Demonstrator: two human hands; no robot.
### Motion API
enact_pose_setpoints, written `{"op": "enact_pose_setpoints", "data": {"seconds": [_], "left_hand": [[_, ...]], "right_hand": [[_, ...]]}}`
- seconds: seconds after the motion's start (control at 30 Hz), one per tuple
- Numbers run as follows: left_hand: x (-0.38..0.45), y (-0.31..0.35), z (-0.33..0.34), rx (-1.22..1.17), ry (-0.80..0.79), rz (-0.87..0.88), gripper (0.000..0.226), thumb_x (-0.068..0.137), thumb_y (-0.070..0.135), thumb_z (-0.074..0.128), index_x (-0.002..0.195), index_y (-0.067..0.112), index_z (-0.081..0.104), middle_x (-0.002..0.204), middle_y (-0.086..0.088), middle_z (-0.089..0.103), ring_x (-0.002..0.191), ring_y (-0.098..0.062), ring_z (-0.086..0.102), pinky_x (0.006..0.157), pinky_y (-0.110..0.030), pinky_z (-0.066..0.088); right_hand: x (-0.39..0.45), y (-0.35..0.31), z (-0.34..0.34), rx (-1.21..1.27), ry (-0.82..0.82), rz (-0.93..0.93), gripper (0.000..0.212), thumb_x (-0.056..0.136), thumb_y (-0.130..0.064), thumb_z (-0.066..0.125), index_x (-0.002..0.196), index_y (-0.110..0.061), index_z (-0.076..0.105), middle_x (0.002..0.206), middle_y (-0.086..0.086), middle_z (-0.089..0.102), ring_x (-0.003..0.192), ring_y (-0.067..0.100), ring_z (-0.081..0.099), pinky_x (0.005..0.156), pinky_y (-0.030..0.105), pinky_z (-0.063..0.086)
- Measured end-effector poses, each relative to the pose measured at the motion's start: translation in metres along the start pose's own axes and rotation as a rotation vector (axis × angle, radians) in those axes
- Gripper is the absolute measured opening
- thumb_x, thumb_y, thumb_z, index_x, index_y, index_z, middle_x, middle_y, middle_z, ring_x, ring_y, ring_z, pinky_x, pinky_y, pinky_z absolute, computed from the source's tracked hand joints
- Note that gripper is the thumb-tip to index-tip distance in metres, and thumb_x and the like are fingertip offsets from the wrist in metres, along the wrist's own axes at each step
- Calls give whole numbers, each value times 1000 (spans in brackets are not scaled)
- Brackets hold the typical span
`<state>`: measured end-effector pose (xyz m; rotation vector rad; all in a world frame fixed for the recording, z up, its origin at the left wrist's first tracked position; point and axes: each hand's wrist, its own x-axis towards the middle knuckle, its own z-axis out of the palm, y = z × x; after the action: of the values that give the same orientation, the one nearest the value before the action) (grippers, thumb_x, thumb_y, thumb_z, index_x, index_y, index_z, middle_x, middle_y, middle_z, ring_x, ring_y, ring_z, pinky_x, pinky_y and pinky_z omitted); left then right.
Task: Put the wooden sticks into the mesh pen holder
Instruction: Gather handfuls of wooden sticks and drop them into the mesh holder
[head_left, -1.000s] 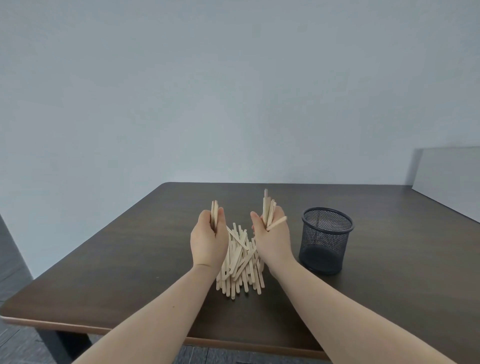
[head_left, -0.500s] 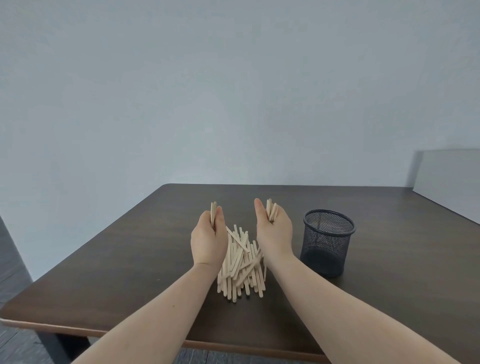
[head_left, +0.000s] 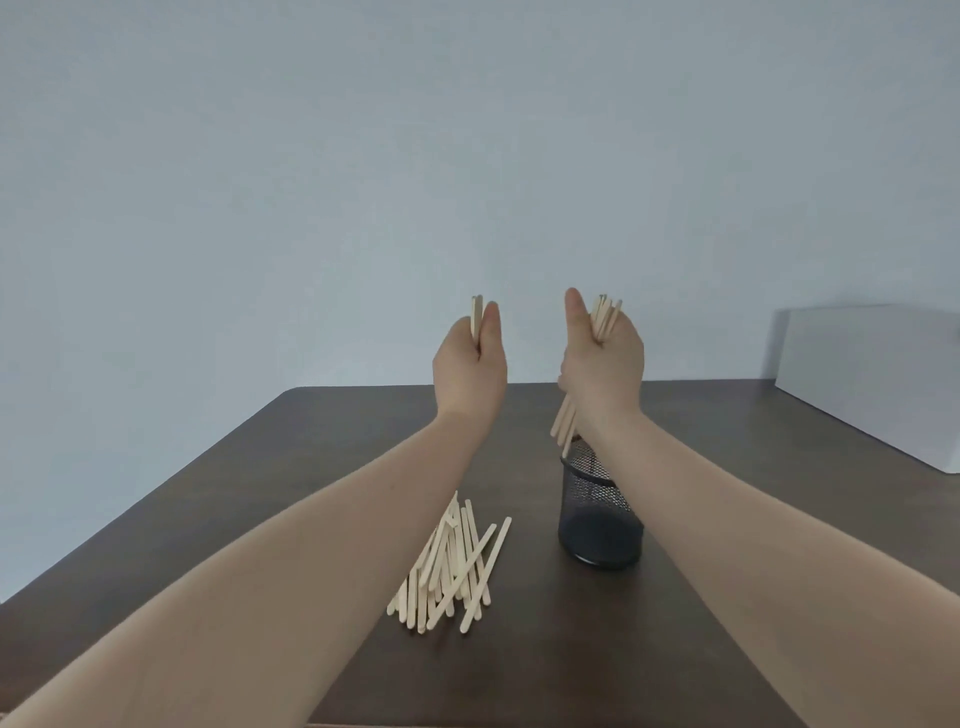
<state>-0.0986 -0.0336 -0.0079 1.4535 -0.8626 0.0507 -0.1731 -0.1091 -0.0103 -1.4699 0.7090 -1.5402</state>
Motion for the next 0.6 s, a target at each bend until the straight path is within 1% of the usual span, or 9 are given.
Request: {"op": "enact_pose_setpoints", "data": {"seconds": [0.07,0.13,0.23,0.3,0.4,0.53,0.6], "left_hand": [[4,15,18,-40,-40,37,48,99,40,39,59,18,22,55,5,26,50,-13,25,46,-22,25],[6,25,37,-72,-78,43,49,99,40,40,59,18,23,55,5,26,49,-13,25,47,-24,25],[3,30,64,-166,-129,-25,49,97,45,41,60,18,25,55,4,29,50,-15,28,51,-27,30],[0,26,78,-205,-148,-63,48,96,47,41,60,18,27,57,-1,33,54,-20,33,56,-32,33],[-4,14,96,-203,-179,-95,47,95,48,40,61,17,30,61,-8,39,61,-22,41,60,-36,38],[-7,-2,106,-161,-223,-161,47,94,51,41,61,17,33,59,-2,39,63,-22,42,63,-36,41],[-6,-8,106,-124,-230,-152,47,94,50,42,61,18,32,58,-1,38,63,-22,42,63,-36,41]], "right_hand": [[15,-2,-14,26,-30,30,49,90,-48,54,60,-20,26,56,4,30,52,21,30,48,30,37],[24,1,-27,5,-78,53,47,91,-45,54,61,-20,27,59,8,29,51,21,28,44,25,34],[30,10,-43,-63,-96,62,48,90,-46,54,61,-19,28,56,6,31,44,21,31,47,28,35],[31,17,-50,-103,-110,60,46,91,-45,53,62,-17,30,56,5,33,40,19,34,49,30,38],[32,27,-57,-122,-137,60,46,93,-43,52,62,-17,30,54,2,33,41,18,33,50,30,39],[34,37,-61,-114,-173,106,43,94,-40,52,64,-18,31,51,-2,30,38,16,33,48,29,36],[35,39,-61,-107,-183,118,43,94,-38,53,63,-18,31,53,0,30,42,17,32,44,25,35]]}}
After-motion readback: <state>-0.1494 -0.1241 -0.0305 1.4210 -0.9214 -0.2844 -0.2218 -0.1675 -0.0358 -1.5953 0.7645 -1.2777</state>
